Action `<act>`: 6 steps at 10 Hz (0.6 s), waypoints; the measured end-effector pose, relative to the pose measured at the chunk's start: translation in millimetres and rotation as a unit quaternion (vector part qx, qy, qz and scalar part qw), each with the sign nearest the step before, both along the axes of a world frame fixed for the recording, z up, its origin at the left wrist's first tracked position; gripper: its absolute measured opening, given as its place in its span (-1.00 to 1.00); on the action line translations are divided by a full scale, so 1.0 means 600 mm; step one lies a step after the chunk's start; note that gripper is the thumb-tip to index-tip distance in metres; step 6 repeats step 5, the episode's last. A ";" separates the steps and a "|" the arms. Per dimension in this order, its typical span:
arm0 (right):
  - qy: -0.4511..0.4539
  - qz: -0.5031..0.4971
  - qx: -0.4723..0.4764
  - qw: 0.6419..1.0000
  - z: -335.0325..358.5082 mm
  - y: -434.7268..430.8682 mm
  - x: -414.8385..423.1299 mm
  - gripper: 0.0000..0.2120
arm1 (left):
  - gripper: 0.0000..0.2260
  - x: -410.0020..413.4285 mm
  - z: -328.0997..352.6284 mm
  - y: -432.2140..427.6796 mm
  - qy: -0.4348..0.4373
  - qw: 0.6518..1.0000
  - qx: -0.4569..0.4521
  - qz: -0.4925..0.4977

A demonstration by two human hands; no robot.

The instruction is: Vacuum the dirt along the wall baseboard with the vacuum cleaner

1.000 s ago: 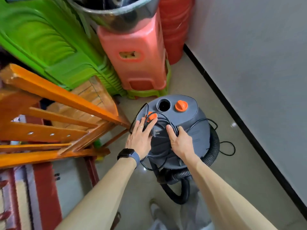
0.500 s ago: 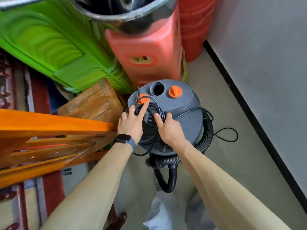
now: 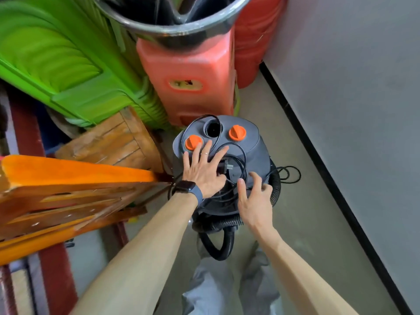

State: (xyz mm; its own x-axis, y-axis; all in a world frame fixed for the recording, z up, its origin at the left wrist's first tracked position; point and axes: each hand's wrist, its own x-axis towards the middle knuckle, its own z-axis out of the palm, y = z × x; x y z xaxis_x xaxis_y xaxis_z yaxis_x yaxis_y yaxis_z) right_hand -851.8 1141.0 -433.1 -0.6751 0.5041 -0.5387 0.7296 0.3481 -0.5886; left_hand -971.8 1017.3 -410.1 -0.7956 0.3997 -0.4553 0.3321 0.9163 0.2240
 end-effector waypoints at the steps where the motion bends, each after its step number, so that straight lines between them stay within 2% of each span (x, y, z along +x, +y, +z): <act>1: 0.013 -0.036 0.014 0.999 -0.001 -0.006 0.011 -0.42 | -0.24 -0.013 0.011 -0.011 0.015 0.999 0.035 -0.029; 2: 0.039 -0.025 0.020 0.999 0.001 -0.001 0.027 -0.36 | -0.25 -0.007 0.025 -0.032 0.034 0.996 0.056 -0.055; 4: 0.057 0.062 -0.027 0.996 0.033 0.012 0.070 -0.36 | -0.44 0.041 0.054 -0.059 0.075 0.993 0.083 -0.029; 5: 0.069 0.110 -0.001 0.992 0.069 0.026 0.086 -0.47 | -0.47 0.081 0.072 -0.056 0.067 0.995 0.072 0.013; 6: 0.069 0.110 -0.001 0.992 0.069 0.026 0.086 -0.47 | -0.47 0.081 0.072 -0.056 0.067 0.995 0.072 0.013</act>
